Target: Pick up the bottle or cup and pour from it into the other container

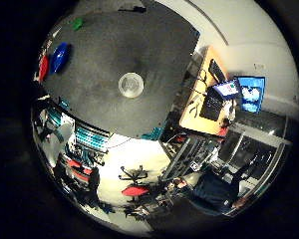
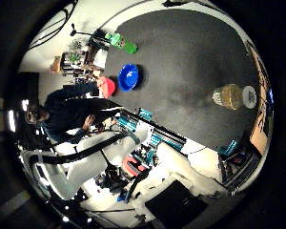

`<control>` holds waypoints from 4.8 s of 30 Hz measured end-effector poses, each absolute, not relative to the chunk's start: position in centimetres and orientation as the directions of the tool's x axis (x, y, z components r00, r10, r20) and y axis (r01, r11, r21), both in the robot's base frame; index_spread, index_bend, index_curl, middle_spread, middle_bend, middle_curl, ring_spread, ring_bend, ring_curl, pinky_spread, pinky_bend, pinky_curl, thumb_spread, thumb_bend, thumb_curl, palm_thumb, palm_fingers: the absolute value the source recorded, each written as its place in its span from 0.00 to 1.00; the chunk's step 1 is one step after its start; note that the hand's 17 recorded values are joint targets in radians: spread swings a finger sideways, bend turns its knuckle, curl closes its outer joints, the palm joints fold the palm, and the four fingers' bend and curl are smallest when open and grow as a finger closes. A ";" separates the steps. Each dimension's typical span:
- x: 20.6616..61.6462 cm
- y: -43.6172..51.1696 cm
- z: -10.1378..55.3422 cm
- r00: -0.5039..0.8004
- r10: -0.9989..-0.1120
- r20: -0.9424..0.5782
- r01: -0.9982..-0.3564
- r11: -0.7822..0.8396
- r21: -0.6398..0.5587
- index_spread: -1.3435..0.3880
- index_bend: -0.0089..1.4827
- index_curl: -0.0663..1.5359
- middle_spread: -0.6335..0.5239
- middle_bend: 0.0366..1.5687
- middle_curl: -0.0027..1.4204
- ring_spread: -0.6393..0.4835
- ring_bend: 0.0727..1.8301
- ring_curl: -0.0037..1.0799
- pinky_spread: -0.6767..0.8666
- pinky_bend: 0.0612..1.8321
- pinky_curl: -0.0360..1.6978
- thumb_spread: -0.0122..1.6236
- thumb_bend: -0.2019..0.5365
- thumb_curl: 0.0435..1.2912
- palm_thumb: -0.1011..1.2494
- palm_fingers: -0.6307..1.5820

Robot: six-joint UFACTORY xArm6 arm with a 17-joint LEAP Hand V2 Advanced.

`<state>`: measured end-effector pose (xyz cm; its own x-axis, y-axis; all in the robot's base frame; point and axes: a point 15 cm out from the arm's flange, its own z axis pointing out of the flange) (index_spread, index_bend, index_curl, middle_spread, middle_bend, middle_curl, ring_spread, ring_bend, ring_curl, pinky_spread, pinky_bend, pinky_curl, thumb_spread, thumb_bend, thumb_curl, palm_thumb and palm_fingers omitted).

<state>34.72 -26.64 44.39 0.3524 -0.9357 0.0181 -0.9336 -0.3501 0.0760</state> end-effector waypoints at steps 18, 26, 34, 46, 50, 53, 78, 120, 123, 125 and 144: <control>33.3 -28.5 45.3 0.226 -0.969 -0.096 -0.967 -0.212 -0.138 0.61 0.11 0.21 0.63 0.12 0.23 0.74 0.17 0.26 0.73 0.41 0.09 0.63 0.23 0.21 0.49 0.32; 32.3 -31.5 45.9 0.127 -0.979 -0.157 -0.958 -0.080 -0.275 0.62 0.11 0.20 0.63 0.13 0.24 0.73 0.20 0.26 0.73 0.44 0.07 0.63 0.23 0.21 0.45 0.34; 30.9 -35.9 44.3 0.016 -0.973 -0.231 -0.936 0.066 -0.344 0.63 0.11 0.20 0.63 0.14 0.24 0.73 0.22 0.25 0.74 0.48 0.05 0.62 0.24 0.20 0.43 0.35; 29.4 -40.9 38.8 -0.086 -0.901 -0.425 -0.888 0.262 -0.377 0.64 0.11 0.21 0.63 0.14 0.23 0.73 0.24 0.24 0.74 0.52 0.03 0.62 0.24 0.21 0.43 0.34; 29.4 -42.0 36.7 -0.100 -0.869 -0.485 -0.872 0.312 -0.378 0.64 0.11 0.20 0.63 0.15 0.23 0.73 0.25 0.23 0.74 0.53 0.02 0.62 0.24 0.21 0.44 0.34; 29.7 -42.6 35.3 -0.100 -0.836 -0.539 -0.850 0.354 -0.390 0.65 0.11 0.20 0.63 0.15 0.23 0.73 0.26 0.23 0.74 0.53 0.02 0.62 0.24 0.21 0.44 0.34; 30.1 -44.8 22.1 -0.083 -0.651 -0.754 -0.808 0.487 -0.331 0.65 0.11 0.21 0.63 0.16 0.24 0.70 0.28 0.22 0.72 0.52 0.02 0.61 0.24 0.22 0.48 0.33; 33.3 -33.6 19.8 0.011 -0.565 -0.825 -0.979 0.161 -0.123 0.57 0.14 0.36 0.36 0.43 0.39 0.37 0.56 0.36 0.17 0.64 0.03 0.54 0.24 0.35 0.69 0.74; 33.5 -33.5 19.9 0.013 -0.567 -0.824 -0.980 0.156 -0.122 0.55 0.16 0.39 0.35 0.44 0.42 0.37 0.56 0.38 0.15 0.64 0.05 0.53 0.23 0.36 0.69 0.78; 33.5 -33.4 20.1 0.015 -0.566 -0.824 -0.981 0.153 -0.122 0.54 0.18 0.42 0.35 0.46 0.43 0.37 0.57 0.40 0.14 0.65 0.06 0.52 0.24 0.36 0.69 0.79; 33.8 -31.7 21.7 0.054 -0.541 -0.839 -0.985 0.111 -0.135 0.54 0.55 0.70 0.37 0.71 0.63 0.36 0.72 0.62 0.28 0.81 0.28 0.44 0.25 0.48 0.85 0.75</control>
<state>33.79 -31.75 21.71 0.0545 -0.5411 -0.8392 -0.9846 0.1109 -0.1355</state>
